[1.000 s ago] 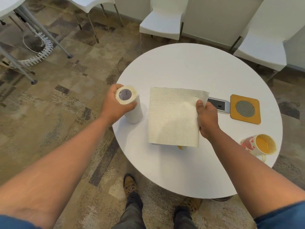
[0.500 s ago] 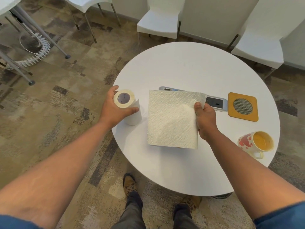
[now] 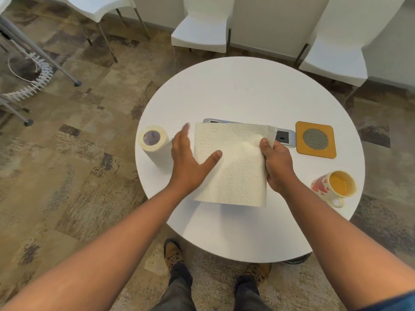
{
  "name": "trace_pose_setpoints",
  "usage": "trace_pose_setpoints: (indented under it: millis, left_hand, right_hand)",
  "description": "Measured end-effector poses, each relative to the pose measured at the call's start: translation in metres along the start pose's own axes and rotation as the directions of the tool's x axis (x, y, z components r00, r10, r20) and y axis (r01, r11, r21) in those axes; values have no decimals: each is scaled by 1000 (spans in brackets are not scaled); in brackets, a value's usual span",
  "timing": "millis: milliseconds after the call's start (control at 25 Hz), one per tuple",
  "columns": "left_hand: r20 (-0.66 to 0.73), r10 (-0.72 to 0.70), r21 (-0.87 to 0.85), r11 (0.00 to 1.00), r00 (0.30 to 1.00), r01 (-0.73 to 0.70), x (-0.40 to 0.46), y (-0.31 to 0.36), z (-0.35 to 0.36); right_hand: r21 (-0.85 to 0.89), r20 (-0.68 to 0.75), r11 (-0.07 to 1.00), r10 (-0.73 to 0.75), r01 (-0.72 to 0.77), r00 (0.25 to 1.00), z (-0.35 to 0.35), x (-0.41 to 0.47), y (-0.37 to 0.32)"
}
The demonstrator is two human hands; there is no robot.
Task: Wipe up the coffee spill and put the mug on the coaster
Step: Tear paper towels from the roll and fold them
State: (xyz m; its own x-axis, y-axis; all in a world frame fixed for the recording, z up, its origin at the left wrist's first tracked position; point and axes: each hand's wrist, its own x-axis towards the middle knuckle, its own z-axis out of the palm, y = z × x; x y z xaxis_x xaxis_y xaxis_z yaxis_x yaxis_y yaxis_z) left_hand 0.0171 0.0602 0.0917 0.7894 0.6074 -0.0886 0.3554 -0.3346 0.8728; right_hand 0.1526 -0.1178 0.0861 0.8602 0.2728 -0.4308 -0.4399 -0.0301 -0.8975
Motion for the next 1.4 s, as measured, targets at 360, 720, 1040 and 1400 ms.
trace_pose_setpoints:
  millis: [360,720,1040,1400]
  left_hand:
    - [411,-438,-491,633,800,599,9,9,25]
    - [461,-487,-645,390,742,657,16,47,54]
    - [397,-503,-714,357,768,602,17,70,68]
    - [365,-680,-592,358,636,722,1,44,77]
  right_hand:
    - [-179,59,983,55,-43,997,-43,-9,10]
    - [-463,478,841,-30,281,878,-51,-46,26]
    - [-320,229,915,-177,246,957,-43,-49,19]
    - [436,79,879,177,-193,981,-53,-40,16]
